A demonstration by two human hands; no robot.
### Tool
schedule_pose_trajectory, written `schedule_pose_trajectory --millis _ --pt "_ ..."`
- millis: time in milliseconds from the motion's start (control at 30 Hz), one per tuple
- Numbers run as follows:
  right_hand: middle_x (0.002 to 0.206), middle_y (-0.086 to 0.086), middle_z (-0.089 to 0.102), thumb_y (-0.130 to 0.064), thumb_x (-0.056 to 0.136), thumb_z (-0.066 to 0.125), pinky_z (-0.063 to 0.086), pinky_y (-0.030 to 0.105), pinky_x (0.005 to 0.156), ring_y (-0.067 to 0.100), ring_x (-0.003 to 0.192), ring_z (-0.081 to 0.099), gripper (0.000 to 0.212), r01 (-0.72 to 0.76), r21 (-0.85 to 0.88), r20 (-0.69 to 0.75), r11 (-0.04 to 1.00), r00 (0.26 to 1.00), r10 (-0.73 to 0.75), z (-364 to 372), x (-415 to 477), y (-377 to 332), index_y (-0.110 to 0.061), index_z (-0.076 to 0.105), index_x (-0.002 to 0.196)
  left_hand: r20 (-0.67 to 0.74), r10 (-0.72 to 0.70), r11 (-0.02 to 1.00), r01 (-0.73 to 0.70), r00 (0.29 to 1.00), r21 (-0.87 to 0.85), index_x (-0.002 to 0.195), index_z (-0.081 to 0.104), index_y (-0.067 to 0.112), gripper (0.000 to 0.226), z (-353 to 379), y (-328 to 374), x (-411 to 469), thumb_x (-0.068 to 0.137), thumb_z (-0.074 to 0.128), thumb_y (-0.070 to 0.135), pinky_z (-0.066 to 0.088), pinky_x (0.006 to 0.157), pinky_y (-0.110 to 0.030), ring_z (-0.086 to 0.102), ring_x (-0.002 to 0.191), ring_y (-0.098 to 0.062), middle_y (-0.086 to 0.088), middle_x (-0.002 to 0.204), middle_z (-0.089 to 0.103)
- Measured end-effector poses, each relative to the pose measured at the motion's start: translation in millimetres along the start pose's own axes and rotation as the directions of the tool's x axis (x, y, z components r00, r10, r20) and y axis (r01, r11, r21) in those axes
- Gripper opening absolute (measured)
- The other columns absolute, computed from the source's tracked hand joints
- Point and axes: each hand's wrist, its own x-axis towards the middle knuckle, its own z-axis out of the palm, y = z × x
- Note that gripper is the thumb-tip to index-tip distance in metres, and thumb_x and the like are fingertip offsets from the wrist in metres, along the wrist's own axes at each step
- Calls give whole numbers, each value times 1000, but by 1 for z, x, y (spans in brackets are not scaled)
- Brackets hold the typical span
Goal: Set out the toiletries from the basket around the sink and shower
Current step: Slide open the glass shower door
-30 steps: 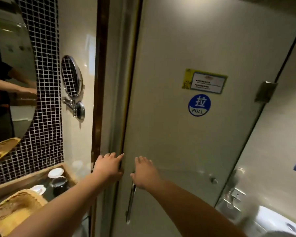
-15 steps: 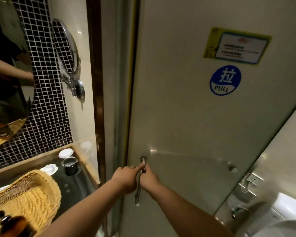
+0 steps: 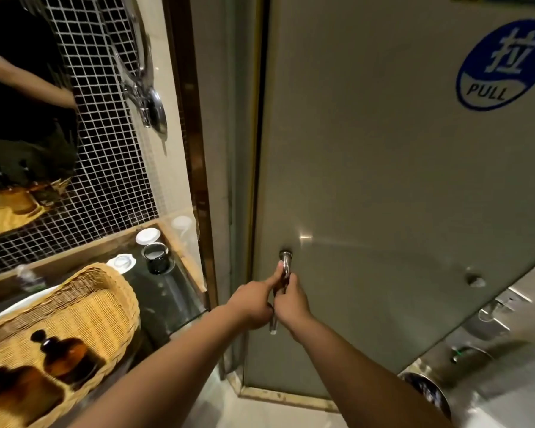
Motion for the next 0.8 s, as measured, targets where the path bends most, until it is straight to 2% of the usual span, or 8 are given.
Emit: schedule_pose_trajectory --millis 67,133,200,267,400,567,700,800 --pt "109 11 64 -30 103 42 50 39 84 28 97 61 22 25 -44 98 999 995 -21 -7 8 1 -16 49 119 -31 -10 998 8 999 -61 148 -12 57 107 7 -5 0 77 52 9 55 77 -35 66 81 -22 -10 105 70" --pt "110 14 64 -37 105 38 51 41 88 30 99 61 27 39 -107 146 994 989 -23 -14 14 0 -15 48 118 -83 -1 988 -12 997 -155 142 -11 67 108 13 -6 -1 75 52 9 58 78 -39 67 83 -20 -9 110 70" --pt "113 15 62 -38 105 36 47 36 83 32 102 60 30 52 -153 148 987 989 -29 -16 14 0 -14 48 120 -142 1 971 -35 990 -236 137 -9 74 104 20 -4 -6 75 50 15 58 79 -42 67 84 -19 -7 113 70" --pt "115 14 62 -38 106 35 44 34 79 32 103 60 30 58 -161 137 985 990 -36 -16 8 1 -15 47 122 -182 -1 972 -42 983 -233 135 -11 74 101 23 3 -15 77 51 19 57 82 -41 67 88 -19 -4 116 68" --pt "114 14 62 -38 106 35 41 33 76 30 100 58 29 85 -160 109 983 992 -68 -15 -15 12 -15 49 116 -242 23 1000 -26 970 -7 147 -7 60 101 25 6 -36 84 58 16 52 88 -37 61 91 -13 4 118 63" --pt "116 19 62 -36 106 36 42 35 82 36 108 59 34 119 -207 19 971 993 -118 -17 -63 27 -7 52 115 -345 173 933 -41 923 357 154 -2 47 81 28 -20 -70 94 51 33 47 88 -35 60 97 -19 1 117 59" --pt "111 17 64 -36 106 36 44 37 80 34 101 61 32 121 -260 -65 958 988 -142 -18 -108 47 -9 51 113 -365 362 859 -155 858 488 156 14 39 87 30 -42 -98 86 65 34 51 90 -42 63 107 -28 -13 135 55" --pt "111 13 65 -37 106 33 45 36 79 30 99 63 32 136 -338 -179 931 962 -206 -20 -145 65 -13 50 118 -358 495 812 -274 791 516 156 11 24 98 33 -39 -112 80 74 33 50 97 -44 60 118 -30 -17 139 55"
